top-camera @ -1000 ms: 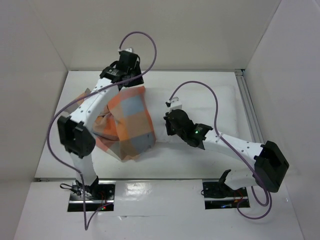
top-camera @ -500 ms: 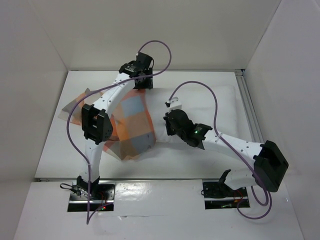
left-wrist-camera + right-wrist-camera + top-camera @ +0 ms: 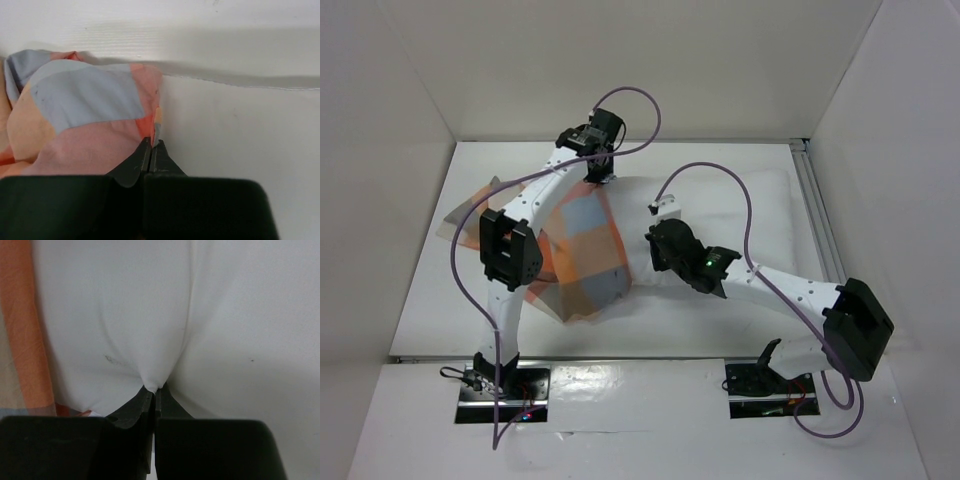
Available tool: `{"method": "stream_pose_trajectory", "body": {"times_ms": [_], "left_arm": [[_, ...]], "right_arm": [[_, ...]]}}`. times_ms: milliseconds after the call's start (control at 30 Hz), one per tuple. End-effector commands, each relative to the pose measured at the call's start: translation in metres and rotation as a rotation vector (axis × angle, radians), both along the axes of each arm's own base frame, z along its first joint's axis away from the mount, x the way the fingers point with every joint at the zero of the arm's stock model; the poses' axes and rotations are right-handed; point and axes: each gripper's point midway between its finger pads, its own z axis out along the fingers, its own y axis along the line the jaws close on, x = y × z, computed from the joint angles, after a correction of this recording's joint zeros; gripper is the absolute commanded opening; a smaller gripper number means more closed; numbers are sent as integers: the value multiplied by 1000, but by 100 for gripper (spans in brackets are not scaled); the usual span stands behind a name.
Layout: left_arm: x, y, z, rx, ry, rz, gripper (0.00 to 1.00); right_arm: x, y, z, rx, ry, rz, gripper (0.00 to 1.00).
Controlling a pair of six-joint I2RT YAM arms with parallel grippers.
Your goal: Put the pillow into the pillowcase
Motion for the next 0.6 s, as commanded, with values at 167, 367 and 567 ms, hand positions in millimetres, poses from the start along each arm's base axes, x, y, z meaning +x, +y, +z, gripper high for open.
{"method": "stream_pose_trajectory", "body": {"times_ms": [167, 367, 567], "left_arm": [[-31, -106, 107, -480, -133, -448, 0], [-90, -221, 169, -795, -112, -796, 0], [-138, -266, 171, -909, -29, -874, 0]], "right_arm": [[3, -4, -1, -17, 4, -25, 0], [1, -5, 44, 100, -111, -48, 0], [8, -15, 62, 130, -185, -102, 0]]}}
